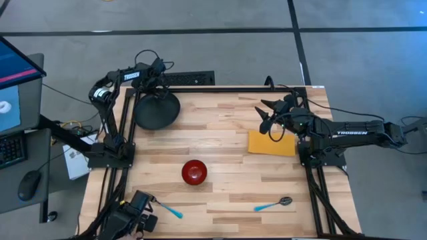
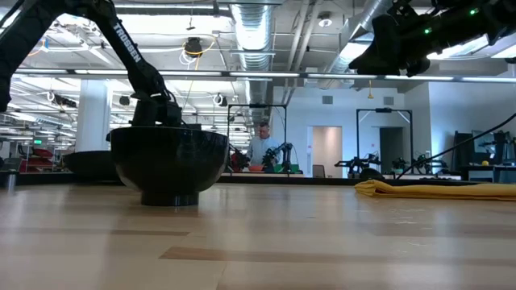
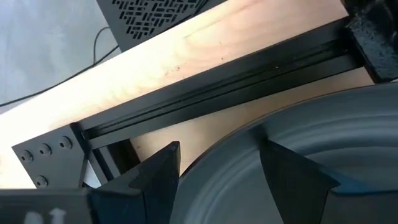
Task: Set table place
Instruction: Move the black plate to the top center of the table
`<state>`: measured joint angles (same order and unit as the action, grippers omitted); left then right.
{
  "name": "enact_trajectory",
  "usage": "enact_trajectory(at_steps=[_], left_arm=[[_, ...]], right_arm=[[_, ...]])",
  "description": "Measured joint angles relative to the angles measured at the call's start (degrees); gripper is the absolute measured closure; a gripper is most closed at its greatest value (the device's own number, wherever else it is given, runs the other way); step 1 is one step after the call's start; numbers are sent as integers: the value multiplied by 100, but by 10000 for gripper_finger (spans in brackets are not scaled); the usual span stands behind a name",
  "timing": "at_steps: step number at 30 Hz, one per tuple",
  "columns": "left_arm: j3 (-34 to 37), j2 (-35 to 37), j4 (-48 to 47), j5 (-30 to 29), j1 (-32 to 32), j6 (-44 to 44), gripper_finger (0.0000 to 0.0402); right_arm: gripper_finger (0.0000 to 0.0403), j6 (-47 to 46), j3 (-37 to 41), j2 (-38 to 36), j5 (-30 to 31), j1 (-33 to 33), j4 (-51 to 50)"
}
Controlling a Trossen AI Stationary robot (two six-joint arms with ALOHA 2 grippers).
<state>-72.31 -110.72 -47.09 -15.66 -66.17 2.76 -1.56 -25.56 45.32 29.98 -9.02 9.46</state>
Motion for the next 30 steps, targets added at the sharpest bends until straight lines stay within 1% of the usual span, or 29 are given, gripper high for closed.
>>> enact_trajectory(at_steps=[6,16,19,23,30], left_arm=[[0,0,-282,177,0,-81,187],[0,0,-752,177,0,-65,187],[0,0,-807,182,0,-13,196],[0,0,-830,201,1,2,234],[-6,23,-906,377,0,-85,341]], right_arm=[[181,49,0,0,1,0,-1],[181,55,2,0,2,-7,1],[181,57,0,0,2,-7,-1],[181,61,1,0,2,-7,-1],[181,63,0,0,2,-7,-2]])
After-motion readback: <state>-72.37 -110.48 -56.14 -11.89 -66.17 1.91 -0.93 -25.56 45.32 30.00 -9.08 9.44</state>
